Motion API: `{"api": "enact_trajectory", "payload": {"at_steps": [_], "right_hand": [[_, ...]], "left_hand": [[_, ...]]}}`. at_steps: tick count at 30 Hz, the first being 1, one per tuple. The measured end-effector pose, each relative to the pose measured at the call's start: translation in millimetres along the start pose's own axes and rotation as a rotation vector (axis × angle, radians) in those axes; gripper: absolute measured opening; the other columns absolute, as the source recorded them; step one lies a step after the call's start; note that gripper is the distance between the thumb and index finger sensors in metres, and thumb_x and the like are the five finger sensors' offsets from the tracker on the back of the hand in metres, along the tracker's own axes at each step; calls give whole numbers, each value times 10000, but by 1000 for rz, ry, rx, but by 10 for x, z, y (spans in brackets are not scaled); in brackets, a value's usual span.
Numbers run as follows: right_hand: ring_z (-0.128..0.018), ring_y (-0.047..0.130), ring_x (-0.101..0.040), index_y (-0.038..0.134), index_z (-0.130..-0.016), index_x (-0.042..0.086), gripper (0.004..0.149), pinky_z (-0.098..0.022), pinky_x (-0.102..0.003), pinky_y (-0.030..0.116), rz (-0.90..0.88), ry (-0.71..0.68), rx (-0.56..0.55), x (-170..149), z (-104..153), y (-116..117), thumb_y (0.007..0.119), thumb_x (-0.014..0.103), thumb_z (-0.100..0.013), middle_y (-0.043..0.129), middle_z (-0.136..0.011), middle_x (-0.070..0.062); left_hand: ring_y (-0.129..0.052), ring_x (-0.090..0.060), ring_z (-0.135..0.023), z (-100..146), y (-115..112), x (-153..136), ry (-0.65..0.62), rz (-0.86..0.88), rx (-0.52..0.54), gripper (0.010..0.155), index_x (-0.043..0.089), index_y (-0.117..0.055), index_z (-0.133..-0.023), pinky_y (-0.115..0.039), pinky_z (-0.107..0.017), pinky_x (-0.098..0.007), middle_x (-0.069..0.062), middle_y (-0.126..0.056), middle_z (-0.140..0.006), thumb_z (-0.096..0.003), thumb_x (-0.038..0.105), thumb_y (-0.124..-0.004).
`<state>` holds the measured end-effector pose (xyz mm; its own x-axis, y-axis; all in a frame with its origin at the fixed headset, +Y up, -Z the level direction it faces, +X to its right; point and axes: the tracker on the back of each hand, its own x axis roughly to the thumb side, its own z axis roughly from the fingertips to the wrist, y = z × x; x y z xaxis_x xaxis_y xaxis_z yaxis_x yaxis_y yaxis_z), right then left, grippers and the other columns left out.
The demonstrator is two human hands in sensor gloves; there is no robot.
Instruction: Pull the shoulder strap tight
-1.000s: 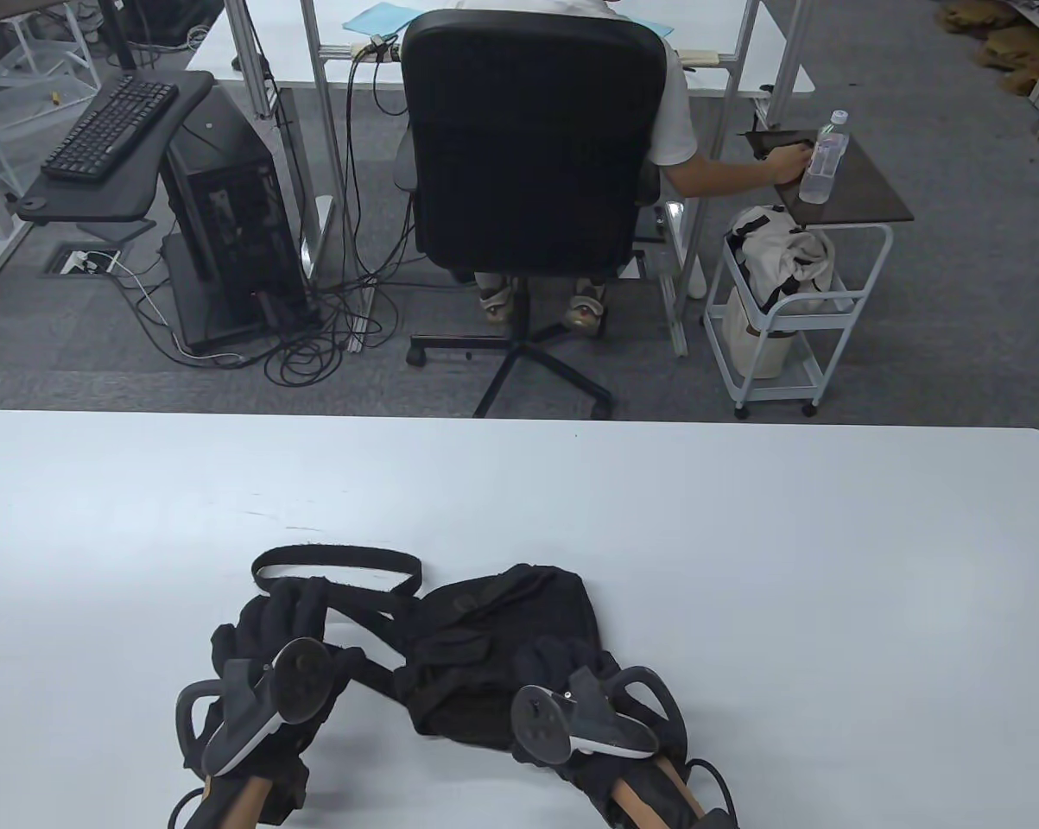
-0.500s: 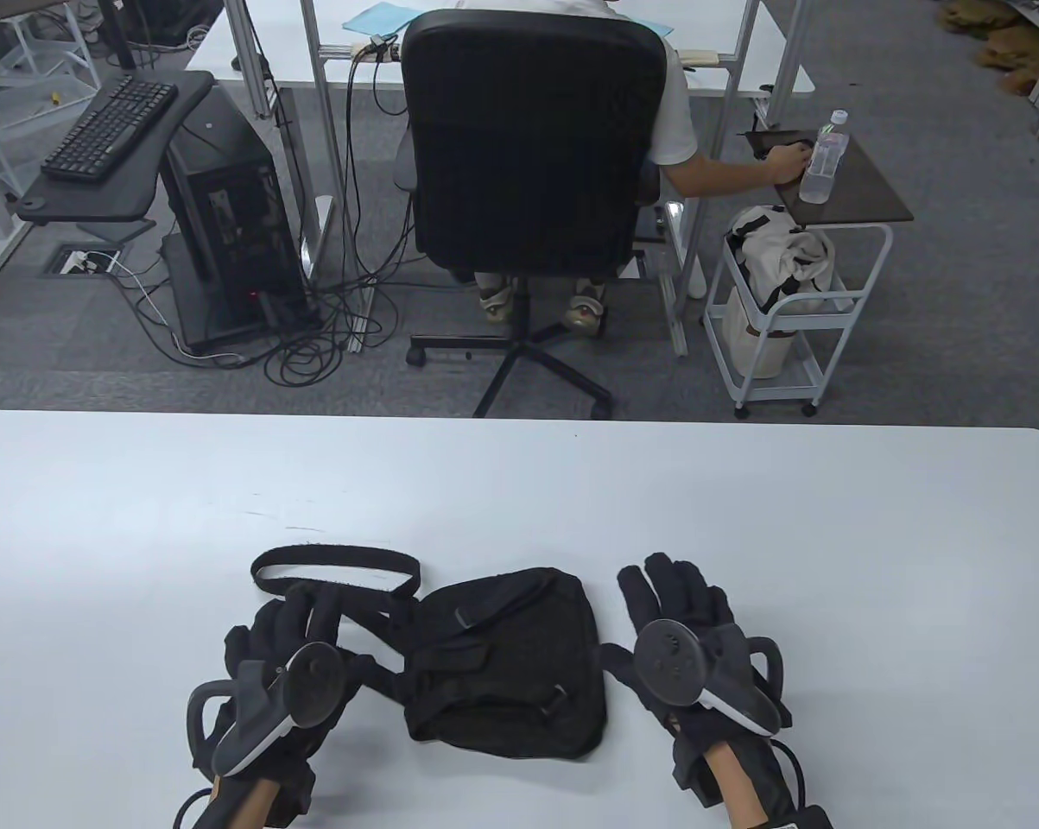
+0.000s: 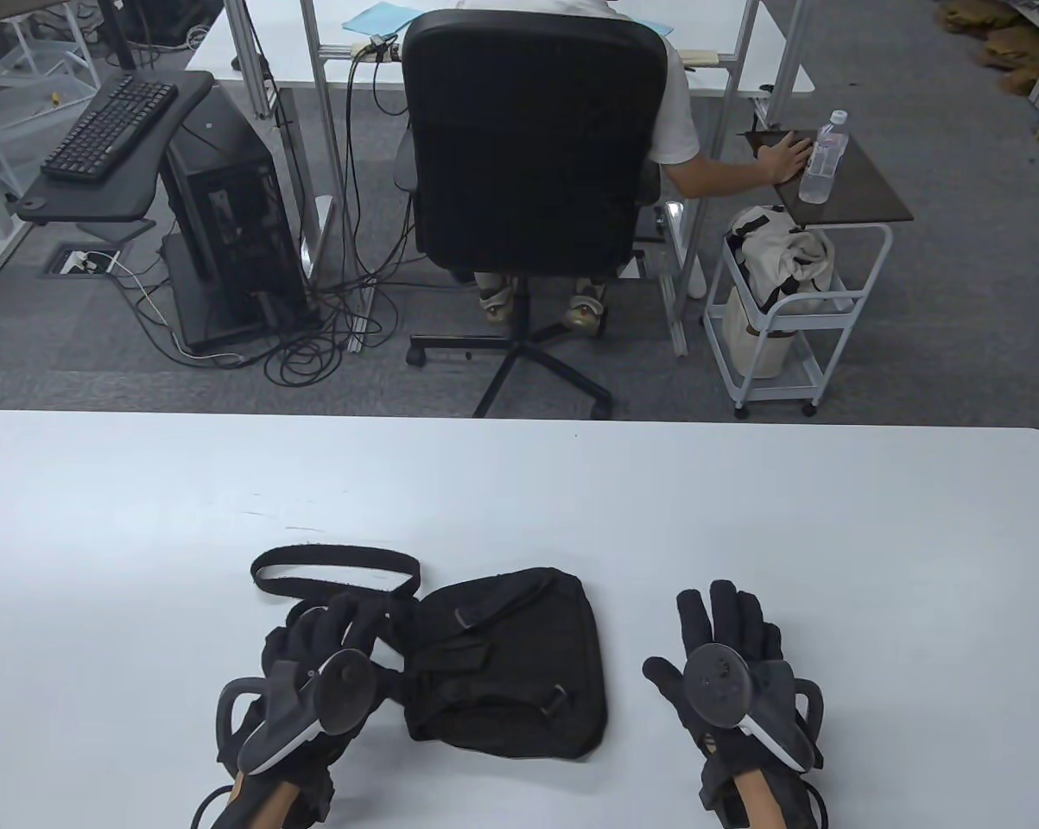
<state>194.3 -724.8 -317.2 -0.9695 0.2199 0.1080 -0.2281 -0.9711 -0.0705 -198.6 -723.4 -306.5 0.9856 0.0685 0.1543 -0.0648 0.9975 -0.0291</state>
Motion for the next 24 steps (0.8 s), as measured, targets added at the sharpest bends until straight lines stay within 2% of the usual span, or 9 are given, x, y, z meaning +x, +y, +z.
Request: {"api": "enact_trajectory", "payload": {"at_steps": [3,7,9,11,15,24], "right_hand": [[-1039,307,-541,375,-1140,139,822,-719,-702,357,4,-13,-4,3,20,-13,657,548,-486,254,-1177,-264],[-1038,323,-542,388,-1138,139,814,-718,-700,372,-12,-26,-7,4,39,-17,659,545,-487,273,-1176,-264],[-1037,328,-541,391,-1137,140,811,-720,-698,378,-23,-30,1,4,37,-9,659,544,-487,280,-1176,-261],[-1037,334,-541,391,-1137,140,811,-720,-697,384,-26,-36,9,9,40,-7,658,544,-487,284,-1177,-258],[-1038,343,-539,395,-1136,143,808,-720,-696,395,-34,-46,22,26,34,1,658,545,-487,294,-1178,-254],[-1036,367,-535,408,-1134,143,801,-715,-698,416,-39,-68,49,77,21,44,659,543,-487,321,-1177,-249]], "left_hand": [[-706,-313,-1053,-52,6,226,-71,-37,-3,727,292,-468,-1152,-565,-785,-614,-34,-567,-1208,-515,559,-697],[-778,-284,-1005,-164,-67,545,-177,-41,-119,688,295,-534,-1132,-627,-763,-574,-20,-646,-1175,-514,554,-692],[-777,-292,-1007,-243,-123,634,-187,-60,-212,687,304,-533,-1133,-625,-761,-575,-27,-635,-1186,-512,550,-693],[-792,-296,-998,-301,-158,688,-188,-92,-252,655,319,-582,-1115,-642,-753,-566,-32,-665,-1180,-508,531,-709],[-842,-269,-961,-349,-207,736,-195,-153,-244,531,360,-741,-1019,-682,-734,-538,33,-793,-1112,-501,475,-755],[-880,-206,-908,-347,-340,815,-194,-258,-193,492,394,-812,-903,-723,-715,-488,135,-871,-1017,-422,478,-867]]}}
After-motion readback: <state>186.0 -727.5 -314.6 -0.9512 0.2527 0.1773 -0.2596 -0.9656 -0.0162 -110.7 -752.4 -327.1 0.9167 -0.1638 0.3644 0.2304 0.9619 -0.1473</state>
